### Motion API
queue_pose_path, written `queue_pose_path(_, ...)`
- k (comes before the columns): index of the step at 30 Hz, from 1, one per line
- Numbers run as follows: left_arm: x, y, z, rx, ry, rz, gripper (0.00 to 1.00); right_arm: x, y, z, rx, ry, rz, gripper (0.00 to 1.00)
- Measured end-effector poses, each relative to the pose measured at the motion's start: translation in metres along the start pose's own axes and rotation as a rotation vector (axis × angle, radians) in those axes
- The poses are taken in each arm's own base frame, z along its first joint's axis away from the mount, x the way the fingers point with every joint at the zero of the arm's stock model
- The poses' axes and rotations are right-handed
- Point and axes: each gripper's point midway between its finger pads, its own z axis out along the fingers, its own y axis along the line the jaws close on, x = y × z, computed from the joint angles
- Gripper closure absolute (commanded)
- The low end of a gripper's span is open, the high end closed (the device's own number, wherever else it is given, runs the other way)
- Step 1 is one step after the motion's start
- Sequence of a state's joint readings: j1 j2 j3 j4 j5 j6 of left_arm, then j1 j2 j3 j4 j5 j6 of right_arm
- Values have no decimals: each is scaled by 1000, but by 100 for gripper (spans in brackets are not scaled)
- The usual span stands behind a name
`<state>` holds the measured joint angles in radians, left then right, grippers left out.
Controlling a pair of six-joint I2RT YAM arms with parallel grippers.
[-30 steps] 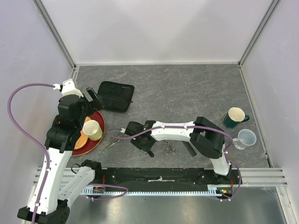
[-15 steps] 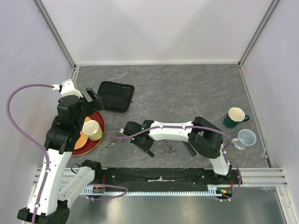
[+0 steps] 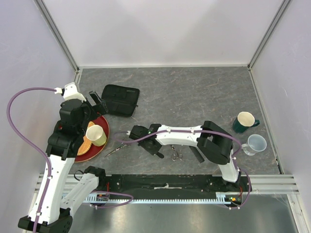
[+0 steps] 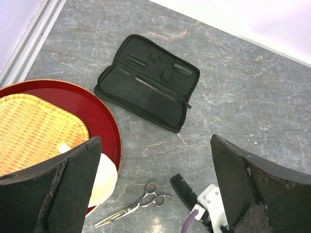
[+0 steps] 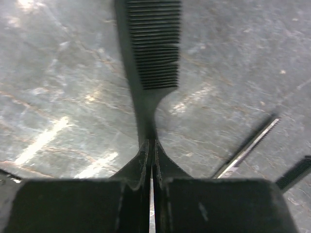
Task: Sort the hair-cutting tools
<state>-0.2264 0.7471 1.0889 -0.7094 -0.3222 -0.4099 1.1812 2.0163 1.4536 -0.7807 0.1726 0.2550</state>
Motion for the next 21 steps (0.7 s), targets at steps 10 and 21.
queue_pose_path(10,0,0,0,0,0,0,0,-9,-28,-16,61,-47,49,75)
queue_pose_path(21,0,0,0,0,0,0,0,-7,-20,-16,-11,-33,-12,53)
